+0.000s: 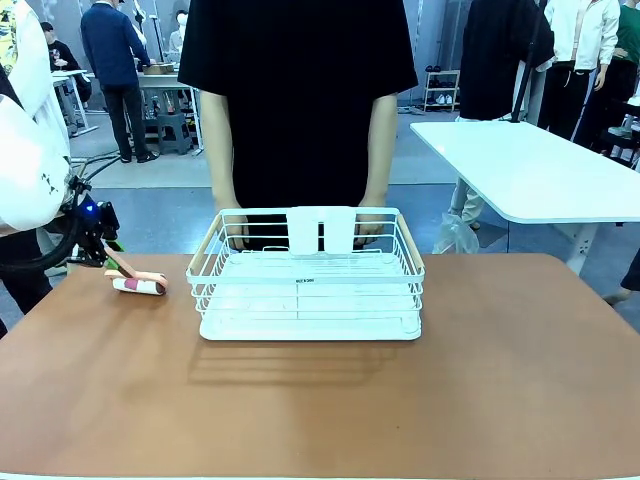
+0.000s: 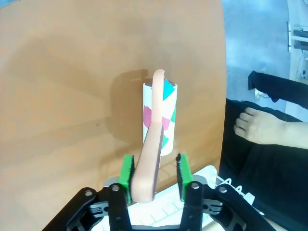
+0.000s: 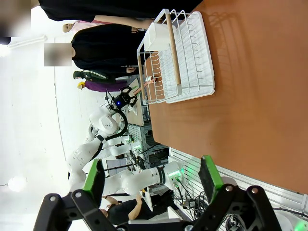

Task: Clean the table.
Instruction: Place the Lint Roller down when the Dish drying rack is positioned in the middle of the table.

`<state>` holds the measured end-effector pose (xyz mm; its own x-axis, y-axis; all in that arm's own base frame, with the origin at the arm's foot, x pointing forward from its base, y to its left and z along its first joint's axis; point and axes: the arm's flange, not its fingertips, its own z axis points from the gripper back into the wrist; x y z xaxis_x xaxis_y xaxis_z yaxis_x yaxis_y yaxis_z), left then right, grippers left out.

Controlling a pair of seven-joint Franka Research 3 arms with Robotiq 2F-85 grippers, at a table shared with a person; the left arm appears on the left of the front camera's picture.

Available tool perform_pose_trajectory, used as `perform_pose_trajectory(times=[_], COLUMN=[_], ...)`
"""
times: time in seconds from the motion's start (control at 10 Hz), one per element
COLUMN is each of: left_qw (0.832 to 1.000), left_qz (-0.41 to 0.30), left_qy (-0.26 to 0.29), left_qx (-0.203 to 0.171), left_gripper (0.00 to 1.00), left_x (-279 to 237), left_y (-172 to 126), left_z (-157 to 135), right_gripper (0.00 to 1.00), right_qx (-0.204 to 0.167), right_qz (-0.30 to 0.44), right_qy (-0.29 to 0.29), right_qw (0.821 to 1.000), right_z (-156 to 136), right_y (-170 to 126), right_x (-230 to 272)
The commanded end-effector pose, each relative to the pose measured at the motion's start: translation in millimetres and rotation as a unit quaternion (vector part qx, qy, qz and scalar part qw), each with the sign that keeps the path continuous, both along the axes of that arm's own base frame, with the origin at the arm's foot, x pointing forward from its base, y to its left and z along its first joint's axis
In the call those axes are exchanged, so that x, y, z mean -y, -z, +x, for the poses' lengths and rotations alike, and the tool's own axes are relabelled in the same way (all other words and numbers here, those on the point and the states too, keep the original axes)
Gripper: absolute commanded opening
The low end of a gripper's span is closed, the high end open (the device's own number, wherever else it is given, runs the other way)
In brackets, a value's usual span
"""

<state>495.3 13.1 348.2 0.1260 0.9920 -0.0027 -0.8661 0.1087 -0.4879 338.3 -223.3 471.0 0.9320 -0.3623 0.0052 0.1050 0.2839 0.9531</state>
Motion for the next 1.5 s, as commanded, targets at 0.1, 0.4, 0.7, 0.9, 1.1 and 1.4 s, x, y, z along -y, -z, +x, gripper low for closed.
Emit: perform_pose_trajectory(times=[0.1,0.4,0.7,0.9,1.1,1.4], left_qw=[1.0,0.997,0.995,0.995,0.996,0.996], left_qz=[-0.002,0.006,0.026,0.035,0.026,0.026], left_qy=[0.014,0.028,0.056,0.054,0.055,0.055], left_qx=[-0.02,-0.068,-0.081,-0.079,-0.067,-0.067], left_gripper=[0.92,1.0,1.0,1.0,1.0,1.0], left_x=[-6,-14,-16,-14,-17,-17], left_y=[-13,-36,-65,-73,-70,-70], left_z=[-20,-34,-48,-51,-47,-47], right_gripper=[1.0,1.0,1.0,1.0,1.0,1.0], right_qx=[0.007,0.007,0.007,0.007,0.007,0.007], right_qz=[0.004,0.004,0.004,0.004,0.004,0.004], right_qy=[0.0,0.0,0.0,0.0,0.0,0.0], right_qw=[1.0,1.0,1.0,1.0,1.0,1.0], right_z=[-1,-1,-1,-1,-1,-1], right_y=[-2,-2,-2,-2,-2,-2], right_x=[0,0,0,0,0,0])
